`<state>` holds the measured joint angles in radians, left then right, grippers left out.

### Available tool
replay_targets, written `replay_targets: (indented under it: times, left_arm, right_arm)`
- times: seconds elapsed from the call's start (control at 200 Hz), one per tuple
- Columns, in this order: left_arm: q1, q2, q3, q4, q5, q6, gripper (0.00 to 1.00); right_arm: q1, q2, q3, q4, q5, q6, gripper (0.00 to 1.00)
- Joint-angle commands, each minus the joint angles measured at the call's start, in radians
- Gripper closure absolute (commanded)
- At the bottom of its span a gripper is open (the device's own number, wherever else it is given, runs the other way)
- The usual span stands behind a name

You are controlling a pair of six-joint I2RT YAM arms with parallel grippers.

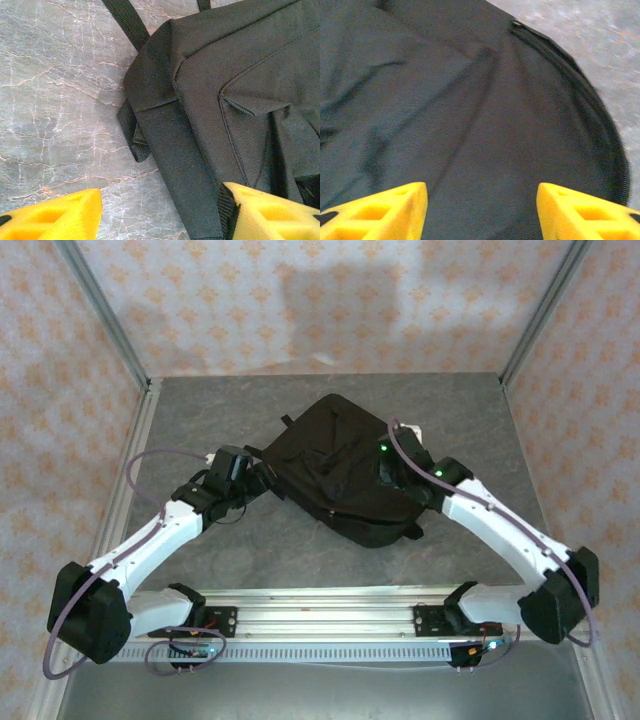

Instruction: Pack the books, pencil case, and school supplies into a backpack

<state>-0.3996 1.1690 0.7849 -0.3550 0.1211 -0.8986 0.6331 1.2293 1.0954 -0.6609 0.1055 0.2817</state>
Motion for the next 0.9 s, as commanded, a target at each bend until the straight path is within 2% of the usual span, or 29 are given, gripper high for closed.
replay_targets:
  times: [0.0, 0.145, 0.275, 0.385, 0.676, 0.801, 0.896]
  left_arm:
    - [-0.007, -0.014, 0.020, 0.018, -0.005, 0.006, 0.36]
    - [-0.005, -0.042, 0.016, 0.006, -0.030, -0.002, 0.36]
    - [-0.001, -0.068, 0.014, -0.005, -0.029, -0.007, 0.36]
    - [0.009, -0.090, 0.006, -0.012, -0.023, -0.007, 0.35]
    - [0.046, -0.103, -0.004, 0.004, 0.017, -0.008, 0.35]
    - [0.054, -0.093, -0.002, 0.015, 0.031, -0.008, 0.35]
    - [0.060, -0.087, -0.003, 0.021, 0.044, -0.011, 0.35]
  right_arm:
    - [0.101, -0.002, -0.055, 0.068, -0.173, -0.251, 0.42]
    - [0.274, 0.001, -0.134, 0.199, -0.142, -0.529, 0.42]
    - [0.343, -0.018, -0.239, 0.387, -0.164, -0.760, 0.38]
    - [0.385, -0.008, -0.329, 0.576, -0.098, -0.936, 0.31]
    - [0.426, 0.129, -0.355, 0.778, -0.005, -1.016, 0.28]
    - [0.426, 0.186, -0.360, 0.854, 0.023, -1.045, 0.32]
    - [0.425, 0.229, -0.339, 0.862, 0.047, -1.046, 0.39]
